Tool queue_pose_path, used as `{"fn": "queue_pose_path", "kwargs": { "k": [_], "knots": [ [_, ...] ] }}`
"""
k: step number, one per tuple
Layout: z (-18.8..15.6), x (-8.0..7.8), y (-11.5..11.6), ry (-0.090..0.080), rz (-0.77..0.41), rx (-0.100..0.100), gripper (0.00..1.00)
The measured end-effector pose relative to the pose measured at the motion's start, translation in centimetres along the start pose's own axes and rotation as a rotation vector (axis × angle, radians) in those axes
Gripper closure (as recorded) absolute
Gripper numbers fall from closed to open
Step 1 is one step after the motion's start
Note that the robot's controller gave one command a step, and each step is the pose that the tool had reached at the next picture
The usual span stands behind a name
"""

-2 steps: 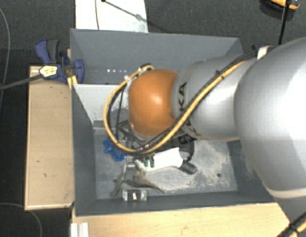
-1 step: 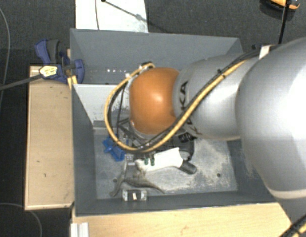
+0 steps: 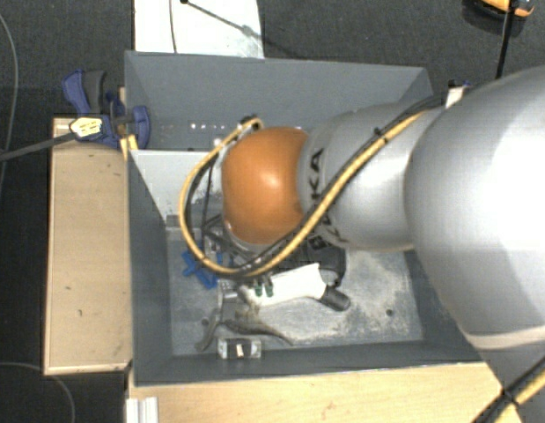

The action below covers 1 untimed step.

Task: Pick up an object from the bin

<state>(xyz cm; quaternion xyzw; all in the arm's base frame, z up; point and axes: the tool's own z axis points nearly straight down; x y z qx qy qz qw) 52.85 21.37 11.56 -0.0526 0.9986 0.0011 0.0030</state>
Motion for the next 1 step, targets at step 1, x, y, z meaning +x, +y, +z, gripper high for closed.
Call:
{"fn": "queue_pose_path", "kwargs": {
  "k": [1],
  "knots": [
    [1.88, -0.67, -0.27, -0.015, -0.122, -0.007, 0.00]
  ]
}}
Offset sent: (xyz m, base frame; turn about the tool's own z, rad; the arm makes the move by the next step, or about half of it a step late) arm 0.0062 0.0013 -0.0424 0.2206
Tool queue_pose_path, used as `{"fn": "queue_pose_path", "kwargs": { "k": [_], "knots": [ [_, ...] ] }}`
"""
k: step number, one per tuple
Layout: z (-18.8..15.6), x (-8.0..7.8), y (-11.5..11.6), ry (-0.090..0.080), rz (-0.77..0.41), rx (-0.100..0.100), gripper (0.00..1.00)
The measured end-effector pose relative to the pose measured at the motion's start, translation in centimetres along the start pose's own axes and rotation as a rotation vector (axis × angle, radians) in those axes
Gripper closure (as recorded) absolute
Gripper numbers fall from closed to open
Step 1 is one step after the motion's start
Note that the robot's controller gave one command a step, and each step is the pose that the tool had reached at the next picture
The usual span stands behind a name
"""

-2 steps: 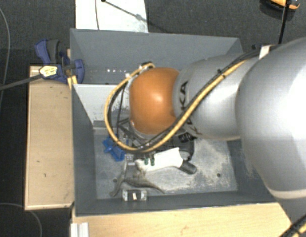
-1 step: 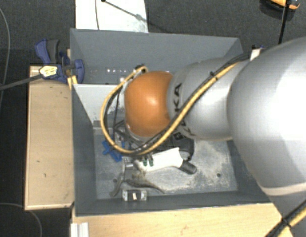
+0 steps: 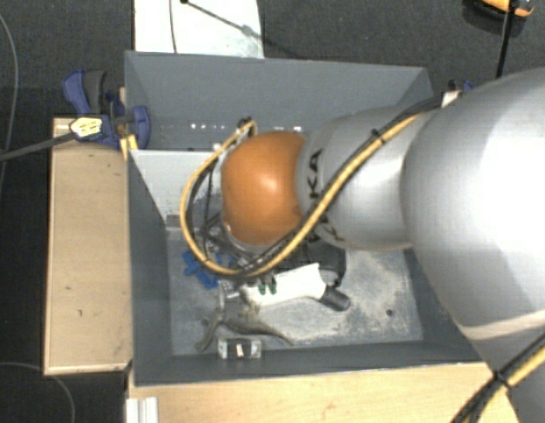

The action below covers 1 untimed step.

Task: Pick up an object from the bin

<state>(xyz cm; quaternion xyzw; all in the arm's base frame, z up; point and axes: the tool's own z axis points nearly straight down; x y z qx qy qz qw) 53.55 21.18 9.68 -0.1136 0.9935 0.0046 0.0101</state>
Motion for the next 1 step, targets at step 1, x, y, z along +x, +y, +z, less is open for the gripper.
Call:
{"fn": "queue_pose_path", "kwargs": {
  "k": [1],
  "knots": [
    [0.83, -0.47, 0.26, -0.007, 0.267, -0.002, 0.00]
  ]
}}
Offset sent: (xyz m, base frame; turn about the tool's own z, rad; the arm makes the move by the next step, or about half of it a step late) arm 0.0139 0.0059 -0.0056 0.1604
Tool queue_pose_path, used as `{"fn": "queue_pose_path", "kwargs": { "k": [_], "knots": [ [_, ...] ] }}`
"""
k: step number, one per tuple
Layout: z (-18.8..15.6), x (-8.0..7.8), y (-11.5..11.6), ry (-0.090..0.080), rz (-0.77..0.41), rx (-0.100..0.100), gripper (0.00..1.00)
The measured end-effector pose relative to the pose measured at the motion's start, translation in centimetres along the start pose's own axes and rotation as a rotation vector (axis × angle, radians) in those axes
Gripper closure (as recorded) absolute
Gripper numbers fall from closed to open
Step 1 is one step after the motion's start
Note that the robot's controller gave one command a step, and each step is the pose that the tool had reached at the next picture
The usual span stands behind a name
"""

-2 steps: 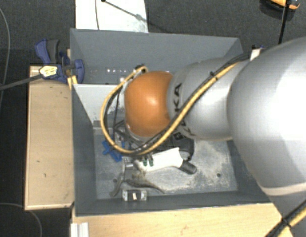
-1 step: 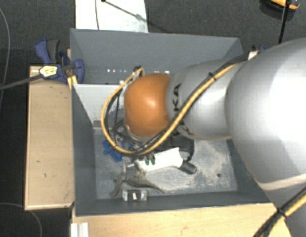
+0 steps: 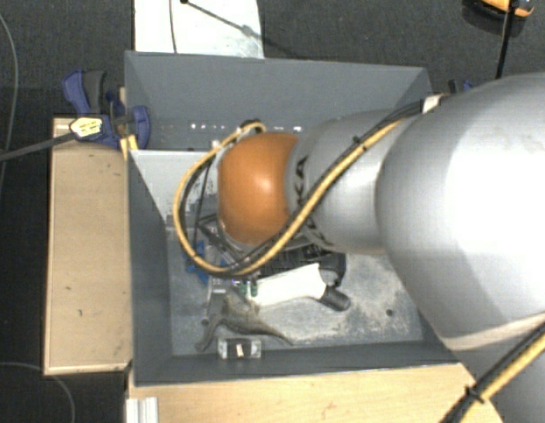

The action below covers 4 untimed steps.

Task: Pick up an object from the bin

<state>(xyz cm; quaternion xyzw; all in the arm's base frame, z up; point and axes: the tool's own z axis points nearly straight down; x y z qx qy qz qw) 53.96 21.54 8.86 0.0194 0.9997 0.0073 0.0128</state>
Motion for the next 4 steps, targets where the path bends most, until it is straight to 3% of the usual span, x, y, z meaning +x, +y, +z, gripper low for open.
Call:
{"fn": "queue_pose_path", "kwargs": {
  "k": [1, 2, 3, 4],
  "knots": [
    [-0.1, -0.5, 0.3, 0.001, 0.020, 0.000, 0.00],
    [-1.0, -1.0, -1.1, -0.003, -0.101, -0.002, 0.00],
    [-2.0, -3.1, -2.5, 0.000, 0.156, -0.001, 0.00],
    [1.0, -4.5, 0.7, -0.010, 0.004, 0.002, 1.00]
  ]
}}
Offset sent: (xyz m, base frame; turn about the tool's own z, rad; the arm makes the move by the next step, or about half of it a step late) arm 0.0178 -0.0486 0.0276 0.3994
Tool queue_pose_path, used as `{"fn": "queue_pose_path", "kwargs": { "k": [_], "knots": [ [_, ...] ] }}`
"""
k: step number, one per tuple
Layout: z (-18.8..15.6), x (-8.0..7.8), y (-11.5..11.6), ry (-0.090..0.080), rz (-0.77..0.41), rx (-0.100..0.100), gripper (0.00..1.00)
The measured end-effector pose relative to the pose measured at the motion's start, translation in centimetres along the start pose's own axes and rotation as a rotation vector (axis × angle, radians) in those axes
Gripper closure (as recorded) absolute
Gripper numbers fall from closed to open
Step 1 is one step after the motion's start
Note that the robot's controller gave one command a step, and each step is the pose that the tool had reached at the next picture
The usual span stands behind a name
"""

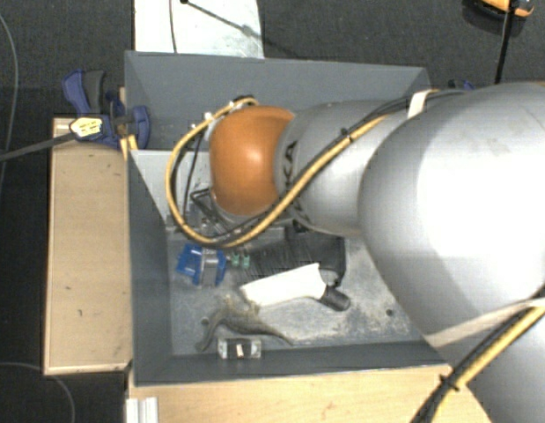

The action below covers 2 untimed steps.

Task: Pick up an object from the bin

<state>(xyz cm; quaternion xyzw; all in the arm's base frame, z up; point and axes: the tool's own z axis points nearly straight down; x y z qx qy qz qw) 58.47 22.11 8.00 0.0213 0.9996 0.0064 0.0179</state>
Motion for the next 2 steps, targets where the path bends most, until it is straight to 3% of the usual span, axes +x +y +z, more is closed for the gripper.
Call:
{"fn": "queue_pose_path", "kwargs": {
  "k": [1, 2],
  "knots": [
    [0.0, 0.0, 0.0, 0.000, 0.001, 0.000, 1.00],
    [-15.7, 0.4, -0.1, -0.009, -0.010, -0.004, 1.00]
  ]
}}
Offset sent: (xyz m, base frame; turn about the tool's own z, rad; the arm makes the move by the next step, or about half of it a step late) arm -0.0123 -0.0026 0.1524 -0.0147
